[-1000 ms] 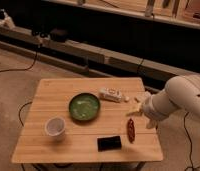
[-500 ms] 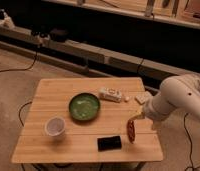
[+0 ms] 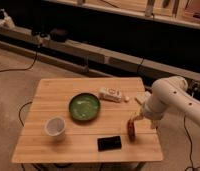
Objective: Drag the pepper across the table
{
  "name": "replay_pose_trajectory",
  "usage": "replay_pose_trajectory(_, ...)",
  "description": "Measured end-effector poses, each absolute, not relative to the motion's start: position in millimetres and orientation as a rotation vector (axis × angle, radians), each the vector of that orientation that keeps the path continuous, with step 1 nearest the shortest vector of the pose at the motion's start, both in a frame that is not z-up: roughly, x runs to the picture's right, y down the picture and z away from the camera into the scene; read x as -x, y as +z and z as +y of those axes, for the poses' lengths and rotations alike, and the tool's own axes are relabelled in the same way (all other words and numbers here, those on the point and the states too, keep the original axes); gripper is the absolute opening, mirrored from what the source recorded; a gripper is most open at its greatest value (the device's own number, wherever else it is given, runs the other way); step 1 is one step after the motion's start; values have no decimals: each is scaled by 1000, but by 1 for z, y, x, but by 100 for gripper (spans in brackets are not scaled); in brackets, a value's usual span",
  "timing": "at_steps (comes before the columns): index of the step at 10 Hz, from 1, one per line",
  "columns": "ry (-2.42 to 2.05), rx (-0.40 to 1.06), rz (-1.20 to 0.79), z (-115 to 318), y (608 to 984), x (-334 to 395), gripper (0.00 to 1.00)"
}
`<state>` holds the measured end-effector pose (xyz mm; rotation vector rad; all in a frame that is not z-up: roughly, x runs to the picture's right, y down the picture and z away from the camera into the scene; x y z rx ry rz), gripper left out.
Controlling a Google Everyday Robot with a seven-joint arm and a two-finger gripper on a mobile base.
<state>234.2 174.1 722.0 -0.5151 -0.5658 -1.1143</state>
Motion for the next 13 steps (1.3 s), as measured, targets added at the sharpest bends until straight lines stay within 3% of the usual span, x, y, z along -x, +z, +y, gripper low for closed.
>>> replay_pose_trajectory(4, -1091, 513, -509, 176, 763, -240, 65)
replay_pose_trajectory(13, -1057, 540, -505, 197, 816, -214, 65)
